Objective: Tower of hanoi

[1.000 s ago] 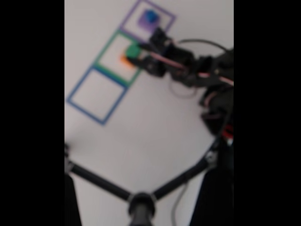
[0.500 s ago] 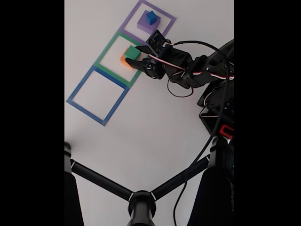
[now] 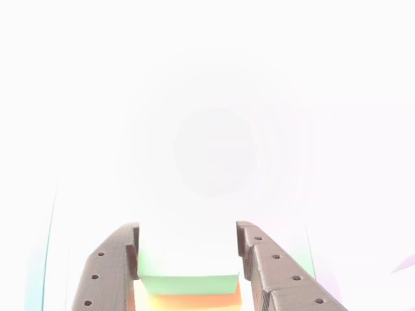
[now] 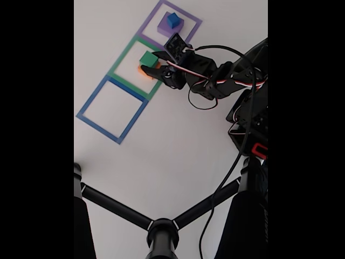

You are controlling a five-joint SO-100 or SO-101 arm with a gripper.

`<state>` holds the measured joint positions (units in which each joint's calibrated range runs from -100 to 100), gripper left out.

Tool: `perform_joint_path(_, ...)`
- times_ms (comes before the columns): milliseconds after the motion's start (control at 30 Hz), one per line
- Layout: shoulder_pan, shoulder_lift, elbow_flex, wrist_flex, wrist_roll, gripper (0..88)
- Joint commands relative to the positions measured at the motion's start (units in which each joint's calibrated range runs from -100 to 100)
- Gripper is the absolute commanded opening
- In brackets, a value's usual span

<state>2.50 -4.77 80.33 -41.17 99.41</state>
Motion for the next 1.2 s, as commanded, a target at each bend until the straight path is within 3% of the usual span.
perform_joint_path(0, -0.10, 0.13, -1.88, -1.58, 0.59, 18.1)
perform_joint_path(267, 0.19, 0.13, -2.06, -1.58, 0.59, 29.2)
perform_joint_path(600, 1.15, -9.56, -2.15, 6.03, 0.59, 29.5)
perform_joint_path(767, 1.72, -21.75, -3.69, 20.93, 0.59, 26.1)
perform_joint_path(900, 2.87, -32.41, -8.06, 38.66, 0.59, 12.8)
perform_joint_path(1167, 6.80, -45.82, -21.97, 72.26, 0.59, 8.1)
